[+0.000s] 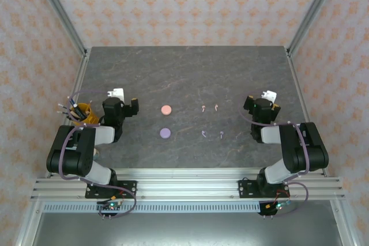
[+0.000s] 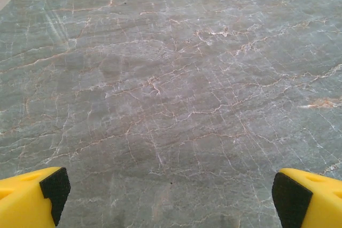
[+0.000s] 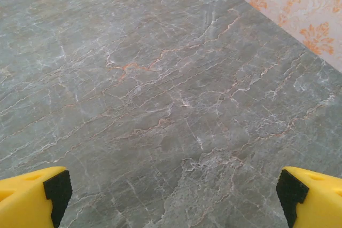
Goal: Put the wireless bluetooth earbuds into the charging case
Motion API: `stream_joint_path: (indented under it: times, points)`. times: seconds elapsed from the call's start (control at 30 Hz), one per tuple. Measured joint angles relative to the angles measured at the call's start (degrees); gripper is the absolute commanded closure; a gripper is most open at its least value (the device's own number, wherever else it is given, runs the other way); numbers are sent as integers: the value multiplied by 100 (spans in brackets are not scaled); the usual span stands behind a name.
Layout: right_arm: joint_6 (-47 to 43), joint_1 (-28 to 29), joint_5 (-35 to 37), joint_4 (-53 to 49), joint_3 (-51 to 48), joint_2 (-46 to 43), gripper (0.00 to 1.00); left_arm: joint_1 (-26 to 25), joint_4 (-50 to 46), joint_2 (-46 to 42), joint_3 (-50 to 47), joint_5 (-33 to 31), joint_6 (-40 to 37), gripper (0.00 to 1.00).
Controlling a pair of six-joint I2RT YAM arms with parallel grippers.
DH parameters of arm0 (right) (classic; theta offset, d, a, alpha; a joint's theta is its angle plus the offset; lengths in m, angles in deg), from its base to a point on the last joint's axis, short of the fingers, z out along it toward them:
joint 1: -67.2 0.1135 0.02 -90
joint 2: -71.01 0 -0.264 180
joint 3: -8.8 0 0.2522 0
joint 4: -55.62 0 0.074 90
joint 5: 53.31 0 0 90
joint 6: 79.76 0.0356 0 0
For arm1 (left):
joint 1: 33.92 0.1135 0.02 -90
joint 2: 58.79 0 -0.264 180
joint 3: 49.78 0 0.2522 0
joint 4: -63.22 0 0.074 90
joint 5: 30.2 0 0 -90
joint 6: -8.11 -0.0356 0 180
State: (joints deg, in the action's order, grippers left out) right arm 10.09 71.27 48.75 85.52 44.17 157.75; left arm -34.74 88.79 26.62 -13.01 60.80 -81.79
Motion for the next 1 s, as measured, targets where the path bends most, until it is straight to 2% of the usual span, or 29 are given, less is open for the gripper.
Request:
stream_joint_path:
  times: [0.7, 0.8, 0.87, 1.0]
  points:
    - [2, -52, 11, 101, 72, 11, 0, 0, 105, 4, 48, 0, -13, 0]
    - [4, -55, 31, 39, 85, -15, 1, -2, 55, 4, 74, 2, -17, 3]
    - [-2, -46, 68, -319, 175, -168, 0, -13, -334, -33, 271, 2, -17, 6]
    - [400, -48, 103, -2280, 1209, -968, 0, -33, -1755, -243, 1296, 24, 61, 8]
